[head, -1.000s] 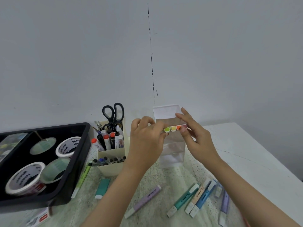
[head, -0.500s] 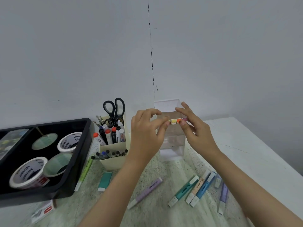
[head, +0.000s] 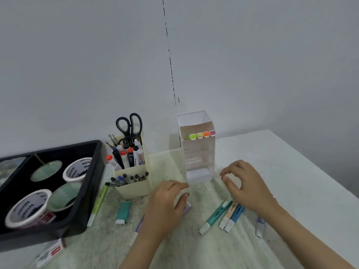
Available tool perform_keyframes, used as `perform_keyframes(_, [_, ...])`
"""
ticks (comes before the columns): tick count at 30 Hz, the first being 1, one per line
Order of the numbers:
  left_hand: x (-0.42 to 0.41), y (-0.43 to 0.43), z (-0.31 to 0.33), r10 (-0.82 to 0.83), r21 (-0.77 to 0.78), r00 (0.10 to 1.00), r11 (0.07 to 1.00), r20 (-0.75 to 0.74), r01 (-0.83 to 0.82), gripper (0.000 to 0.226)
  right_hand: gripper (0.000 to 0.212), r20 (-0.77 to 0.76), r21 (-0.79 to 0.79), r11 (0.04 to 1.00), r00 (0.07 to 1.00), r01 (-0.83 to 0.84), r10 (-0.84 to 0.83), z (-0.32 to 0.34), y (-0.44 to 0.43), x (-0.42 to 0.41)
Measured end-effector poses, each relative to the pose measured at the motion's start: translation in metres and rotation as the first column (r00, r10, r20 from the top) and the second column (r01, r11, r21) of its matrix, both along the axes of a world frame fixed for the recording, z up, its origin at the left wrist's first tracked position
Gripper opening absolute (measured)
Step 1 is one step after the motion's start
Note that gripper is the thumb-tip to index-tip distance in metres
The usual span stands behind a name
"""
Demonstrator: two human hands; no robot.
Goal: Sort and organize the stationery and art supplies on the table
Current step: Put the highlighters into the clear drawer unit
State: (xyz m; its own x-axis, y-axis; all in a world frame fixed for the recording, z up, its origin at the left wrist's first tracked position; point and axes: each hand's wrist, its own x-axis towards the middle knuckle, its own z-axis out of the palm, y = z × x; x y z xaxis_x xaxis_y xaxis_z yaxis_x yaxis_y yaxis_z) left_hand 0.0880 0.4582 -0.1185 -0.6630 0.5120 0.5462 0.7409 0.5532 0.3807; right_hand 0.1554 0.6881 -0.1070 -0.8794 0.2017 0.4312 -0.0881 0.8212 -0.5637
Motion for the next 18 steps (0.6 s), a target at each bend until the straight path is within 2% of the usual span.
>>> perform_keyframes(2, [0.003,-0.006,-0.014,0.028,-0.120,0.998,0.993,0.064,-0.020,0.024,0.028,0.167,0.126,0.991,0.986,-0.046,0.025,-0.011,0.001,0.013])
perform_keyframes(4, [0.007,-0.009,-0.021,0.042,-0.179,0.994,0.984,0.104,-0.023,0.026,0.029,0.287,0.198,0.977,0.958,-0.079,0.019,-0.017,0.001,0.024])
perform_keyframes(10, [0.011,-0.014,-0.019,0.032,-0.139,0.975,0.990,0.222,0.000,0.010,0.008,0.371,0.218,0.972,0.929,-0.087,-0.001,-0.012,-0.003,0.032])
perform_keyframes(12, [0.014,-0.015,-0.012,0.032,-0.093,0.948,0.996,0.315,-0.003,0.011,0.012,0.405,0.132,0.987,0.914,-0.095,0.033,-0.008,-0.003,0.030])
perform_keyframes(14, [0.016,-0.015,-0.005,0.030,0.000,0.912,0.999,0.410,-0.033,0.013,0.016,0.381,-0.088,0.994,0.919,-0.072,0.100,0.002,-0.003,0.029])
perform_keyframes(18, [0.017,-0.015,0.011,-0.060,0.242,0.881,0.968,0.469,-0.063,0.025,0.024,0.098,-0.355,0.935,0.993,-0.021,0.060,0.038,-0.009,0.026])
